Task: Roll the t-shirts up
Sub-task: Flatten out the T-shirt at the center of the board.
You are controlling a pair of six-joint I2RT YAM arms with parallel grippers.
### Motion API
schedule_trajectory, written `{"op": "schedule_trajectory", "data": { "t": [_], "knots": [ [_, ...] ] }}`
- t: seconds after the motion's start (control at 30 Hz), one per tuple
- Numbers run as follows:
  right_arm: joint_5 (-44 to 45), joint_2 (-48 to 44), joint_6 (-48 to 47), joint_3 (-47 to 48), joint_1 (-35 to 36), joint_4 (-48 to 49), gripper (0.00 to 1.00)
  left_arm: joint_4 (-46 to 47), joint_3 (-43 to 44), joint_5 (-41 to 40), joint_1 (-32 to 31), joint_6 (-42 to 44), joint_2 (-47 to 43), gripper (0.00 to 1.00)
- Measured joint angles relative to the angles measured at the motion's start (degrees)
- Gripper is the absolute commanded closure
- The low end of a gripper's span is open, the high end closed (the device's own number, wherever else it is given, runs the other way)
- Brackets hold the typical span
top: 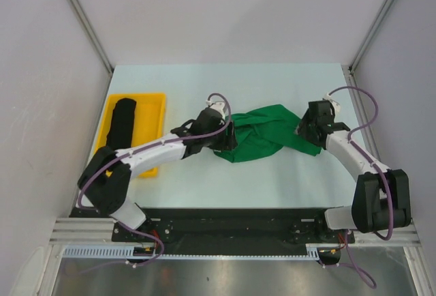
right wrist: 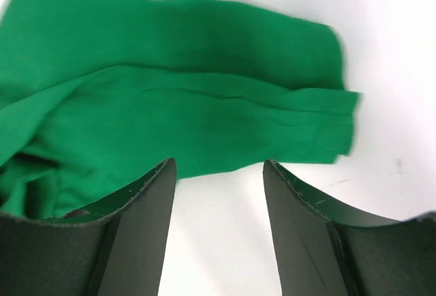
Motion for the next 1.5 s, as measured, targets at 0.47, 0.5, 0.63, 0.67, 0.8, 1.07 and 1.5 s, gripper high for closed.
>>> {"op": "schedule_trajectory", "data": {
  "t": [0.47,0.5,0.63,0.67,0.8,1.07,1.5],
  "knots": [
    [-6.05,-0.85,2.34,-4.37,-11.85,8.68,0.41,-8.48,26.56,-22.18,-2.19,8.66,21.49,0.45],
    [-6.40,-0.68,2.62,-4.37,-12.55,9.38,0.41,-8.92,26.84,-22.93,-2.19,9.16,22.36,0.46],
    [-7.34,1.20,3.50,-4.37,-15.06,11.78,0.43,-10.64,26.86,-23.74,-2.21,10.38,24.00,0.52],
    [-7.82,2.08,3.78,-4.37,-15.85,12.44,0.43,-10.84,26.86,-23.78,-2.19,10.56,24.15,0.53],
    [-8.68,5.51,4.92,-4.37,-18.08,13.55,0.43,-10.91,26.86,-23.85,-2.19,11.06,24.30,0.62],
    [-8.31,9.18,4.83,-4.42,-19.10,12.70,0.39,-10.86,26.82,-23.96,-2.19,12.09,24.79,0.96],
    [-10.95,17.77,5.35,-3.28,-19.54,20.31,0.92,-11.98,27.26,-27.23,-1.97,14.43,22.47,1.00]
  ]
}}
